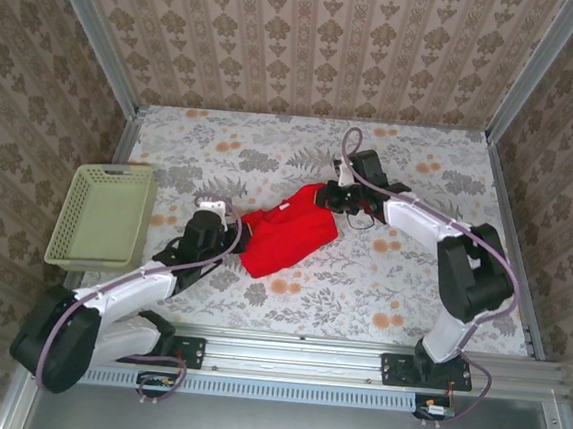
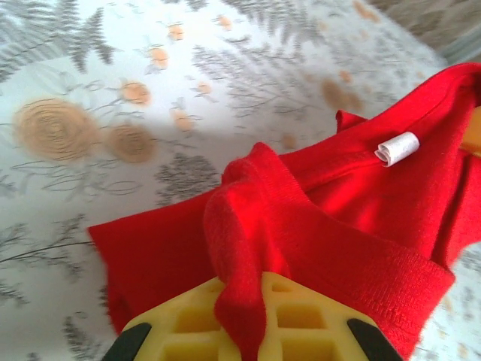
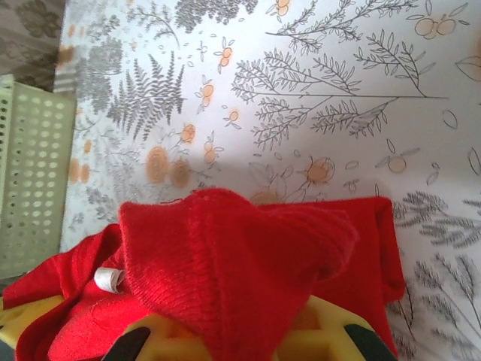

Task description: Fold the inside-out t-shirt

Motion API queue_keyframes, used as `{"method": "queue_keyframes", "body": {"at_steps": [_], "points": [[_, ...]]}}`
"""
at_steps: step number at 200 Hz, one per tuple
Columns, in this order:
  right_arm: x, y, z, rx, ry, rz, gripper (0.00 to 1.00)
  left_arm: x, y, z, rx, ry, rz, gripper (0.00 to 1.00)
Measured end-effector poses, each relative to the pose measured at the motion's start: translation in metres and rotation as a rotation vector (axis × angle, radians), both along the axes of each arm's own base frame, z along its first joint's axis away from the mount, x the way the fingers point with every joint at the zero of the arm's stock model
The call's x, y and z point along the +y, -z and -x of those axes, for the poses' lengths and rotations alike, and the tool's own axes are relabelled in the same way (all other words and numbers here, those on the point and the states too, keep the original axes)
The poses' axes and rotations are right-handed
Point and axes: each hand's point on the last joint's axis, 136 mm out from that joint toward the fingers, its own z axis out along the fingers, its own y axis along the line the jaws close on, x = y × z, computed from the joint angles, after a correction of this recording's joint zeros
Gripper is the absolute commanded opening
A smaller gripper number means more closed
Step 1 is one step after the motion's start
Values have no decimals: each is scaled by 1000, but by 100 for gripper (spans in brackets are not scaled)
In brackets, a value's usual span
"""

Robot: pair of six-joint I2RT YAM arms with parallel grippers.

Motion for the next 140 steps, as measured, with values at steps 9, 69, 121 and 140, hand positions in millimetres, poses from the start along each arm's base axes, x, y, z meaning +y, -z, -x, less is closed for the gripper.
{"method": "queue_keyframes", "body": {"at_steps": [9, 69, 121, 140], "points": [[5, 6, -6, 2, -11, 12, 0, 2, 5, -3, 9, -18, -20, 10], [7, 44, -28, 28, -36, 112, 40, 22, 35, -21, 87, -130, -108, 41], [-14, 39, -27, 17, -9, 220, 63, 46, 24, -23, 129, -210, -154, 58], [-22, 18, -25, -23, 4, 245, 65, 53, 1, -22, 105, -245, -157, 67]]}}
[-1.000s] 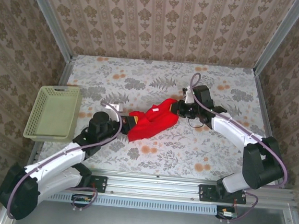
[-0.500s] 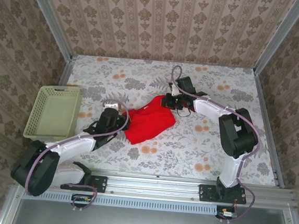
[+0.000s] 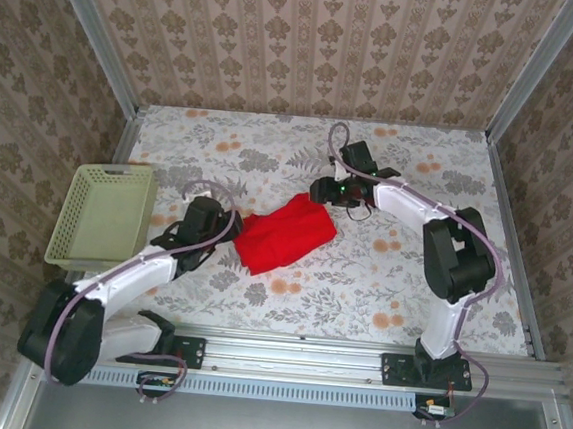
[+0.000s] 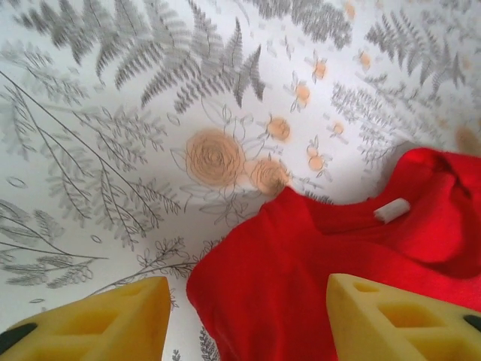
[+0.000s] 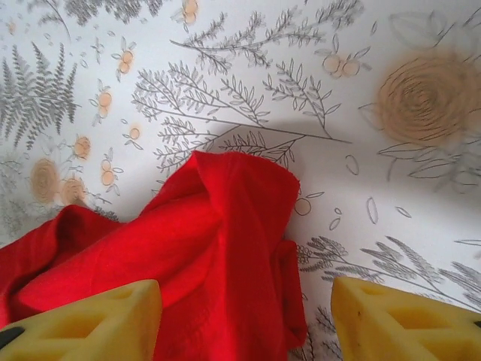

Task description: Fold the inside-out t-shirt

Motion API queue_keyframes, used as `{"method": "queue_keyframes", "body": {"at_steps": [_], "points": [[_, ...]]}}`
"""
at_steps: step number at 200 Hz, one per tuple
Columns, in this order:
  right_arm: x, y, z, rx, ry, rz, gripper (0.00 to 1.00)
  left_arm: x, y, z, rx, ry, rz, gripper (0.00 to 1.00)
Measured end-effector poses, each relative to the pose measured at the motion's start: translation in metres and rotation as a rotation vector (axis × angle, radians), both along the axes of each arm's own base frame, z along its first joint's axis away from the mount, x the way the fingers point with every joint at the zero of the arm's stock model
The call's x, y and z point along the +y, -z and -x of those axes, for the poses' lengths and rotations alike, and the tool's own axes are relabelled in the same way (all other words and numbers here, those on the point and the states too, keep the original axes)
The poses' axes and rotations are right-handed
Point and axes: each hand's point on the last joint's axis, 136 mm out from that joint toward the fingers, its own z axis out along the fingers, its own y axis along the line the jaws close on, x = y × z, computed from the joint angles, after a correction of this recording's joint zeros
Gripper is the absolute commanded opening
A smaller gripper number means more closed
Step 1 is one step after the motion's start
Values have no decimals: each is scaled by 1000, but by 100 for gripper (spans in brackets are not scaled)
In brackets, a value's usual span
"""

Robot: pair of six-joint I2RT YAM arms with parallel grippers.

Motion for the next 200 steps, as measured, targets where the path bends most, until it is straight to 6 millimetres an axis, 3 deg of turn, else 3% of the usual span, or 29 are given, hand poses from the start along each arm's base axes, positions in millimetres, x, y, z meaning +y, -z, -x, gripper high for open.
{"method": "queue_keyframes", "body": {"at_steps": [21, 47, 57, 84, 98, 123, 138, 166, 200], "points": [[-7, -21, 8, -54, 11, 29, 68, 1, -19, 6, -16, -11, -33, 71], [8, -31, 35, -90, -30, 78, 72, -35, -29, 22, -17, 91, -48, 70], [19, -29, 45, -95, -60, 95, 73, -47, -26, 26, -9, 118, -46, 65], [49, -12, 69, -71, -143, 118, 73, -58, 12, 28, 93, 124, -79, 57], [52, 3, 72, -39, -147, 135, 74, -56, 35, 30, 144, 115, -103, 54], [34, 41, 68, 34, -94, 186, 74, -49, 70, 36, 213, 98, -103, 53], [16, 57, 67, 79, -55, 207, 73, -43, 80, 39, 234, 86, -94, 56], [1, 57, 62, 80, -21, 227, 77, -47, 67, 39, 213, 100, -85, 69], [12, 28, 75, -8, -89, 310, 86, -41, 16, 40, 112, 109, -39, 86]]}}
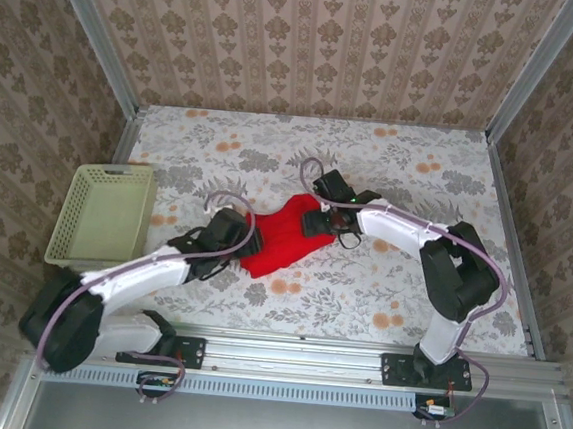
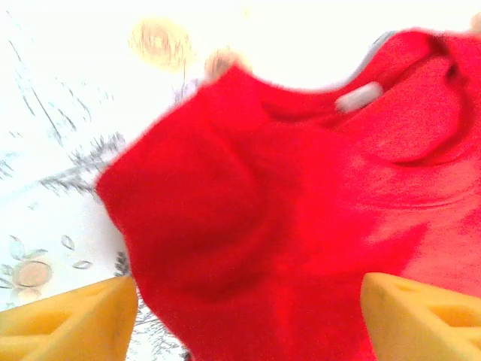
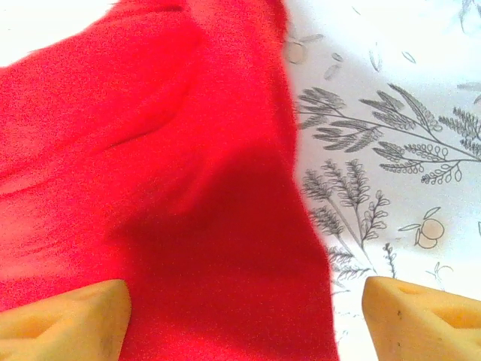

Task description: Fold the inside-out t-shirt

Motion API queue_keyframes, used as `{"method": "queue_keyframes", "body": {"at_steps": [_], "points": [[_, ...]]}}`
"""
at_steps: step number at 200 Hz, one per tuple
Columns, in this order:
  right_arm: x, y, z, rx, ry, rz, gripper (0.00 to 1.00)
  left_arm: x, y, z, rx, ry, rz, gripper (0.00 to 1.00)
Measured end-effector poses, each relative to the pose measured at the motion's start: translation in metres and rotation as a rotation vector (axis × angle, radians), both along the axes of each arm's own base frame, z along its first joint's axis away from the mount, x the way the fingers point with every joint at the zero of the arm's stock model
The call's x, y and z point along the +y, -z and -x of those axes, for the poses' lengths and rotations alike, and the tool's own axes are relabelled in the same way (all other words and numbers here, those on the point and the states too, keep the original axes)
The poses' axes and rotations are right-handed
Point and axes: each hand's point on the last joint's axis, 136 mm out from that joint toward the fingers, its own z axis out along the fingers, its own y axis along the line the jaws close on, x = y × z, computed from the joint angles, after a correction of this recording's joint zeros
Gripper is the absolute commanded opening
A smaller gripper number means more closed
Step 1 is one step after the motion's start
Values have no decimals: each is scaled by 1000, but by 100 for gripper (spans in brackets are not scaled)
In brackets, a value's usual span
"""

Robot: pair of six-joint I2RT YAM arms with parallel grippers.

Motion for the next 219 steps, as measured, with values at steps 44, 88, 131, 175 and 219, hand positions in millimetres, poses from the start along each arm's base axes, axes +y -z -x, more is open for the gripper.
{"method": "queue_keyframes", "body": {"at_steps": [44, 88, 131, 175, 219], "points": [[58, -23, 24, -66, -147, 54, 94, 52, -68, 5, -175, -105, 51, 98], [66, 36, 15, 48, -134, 164, 94, 94, -89, 15, -244, -180, 20, 100], [-18, 33, -63, 75, 98, 152, 93, 98, -87, 19, -247, -146, -32, 100], [-158, 29, -131, 74, 337, 188, 93, 99, -85, 16, -254, -123, -68, 100], [-245, 19, -173, 63, 405, 255, 93, 102, -86, 7, -269, -125, -98, 100]]}}
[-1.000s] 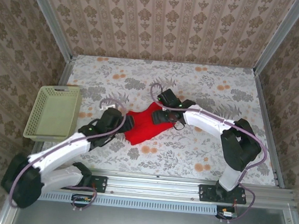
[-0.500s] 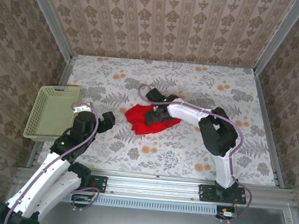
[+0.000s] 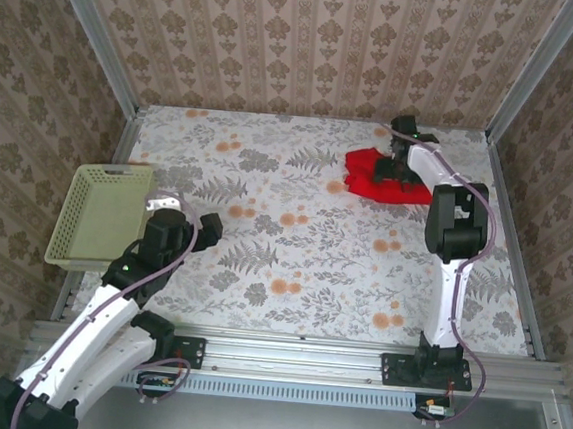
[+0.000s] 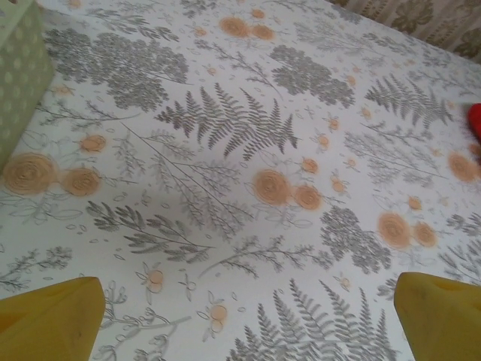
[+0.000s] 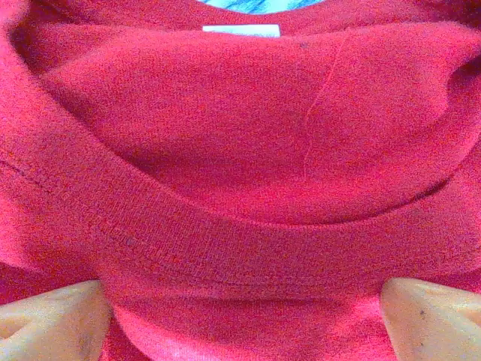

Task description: Fold the inside-out t-shirt

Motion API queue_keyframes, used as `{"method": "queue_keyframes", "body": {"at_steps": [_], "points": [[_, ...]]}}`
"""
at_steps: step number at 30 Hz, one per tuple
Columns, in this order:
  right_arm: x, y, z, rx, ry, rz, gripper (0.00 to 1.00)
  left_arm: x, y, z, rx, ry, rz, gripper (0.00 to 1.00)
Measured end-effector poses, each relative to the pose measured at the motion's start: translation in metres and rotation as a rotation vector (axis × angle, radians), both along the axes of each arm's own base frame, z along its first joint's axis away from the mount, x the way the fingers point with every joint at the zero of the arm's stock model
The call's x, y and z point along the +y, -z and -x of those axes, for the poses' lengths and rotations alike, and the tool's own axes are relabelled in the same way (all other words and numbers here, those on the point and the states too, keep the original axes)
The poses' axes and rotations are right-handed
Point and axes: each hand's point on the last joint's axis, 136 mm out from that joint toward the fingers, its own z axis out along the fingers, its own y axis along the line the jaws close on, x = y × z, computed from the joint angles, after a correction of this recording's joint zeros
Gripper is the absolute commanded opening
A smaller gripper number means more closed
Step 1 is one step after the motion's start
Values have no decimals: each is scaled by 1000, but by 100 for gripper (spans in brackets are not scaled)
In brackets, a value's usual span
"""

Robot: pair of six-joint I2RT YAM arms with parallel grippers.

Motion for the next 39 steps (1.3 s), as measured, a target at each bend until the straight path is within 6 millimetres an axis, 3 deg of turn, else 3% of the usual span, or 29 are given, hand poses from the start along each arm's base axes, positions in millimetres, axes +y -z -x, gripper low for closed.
{"method": "queue_keyframes", "body": {"at_steps": [9, 13, 17, 20, 22, 25, 29, 31, 34, 39], "points": [[-93, -6, -29, -11, 58, 58, 93, 16, 6, -17, 3, -48, -63, 100], [-101, -14, -38, -25, 44, 94, 94, 18, 8, -25, -10, -47, -104, 100], [-91, -24, -35, -29, 23, 100, 95, 24, 10, -34, -26, -60, -169, 100], [-79, -40, -16, -27, 5, 100, 95, 32, 14, -42, -25, -80, -233, 100], [-70, -60, -5, -56, -1, 98, 96, 36, 19, -45, -10, -91, -276, 100], [-52, -107, 11, -171, -8, 89, 99, 44, 24, -48, 7, -107, -329, 100], [-1, -164, 53, -368, -69, 63, 100, 55, 19, -53, -16, -140, -383, 100], [27, -179, 70, -465, -108, 37, 100, 60, 17, -57, -40, -156, -407, 100], [49, -172, 90, -568, -143, -7, 100, 65, 26, -63, -25, -163, -444, 100], [35, -85, 127, -513, -106, 9, 100, 67, 39, -76, -1, -137, -510, 100]]}}
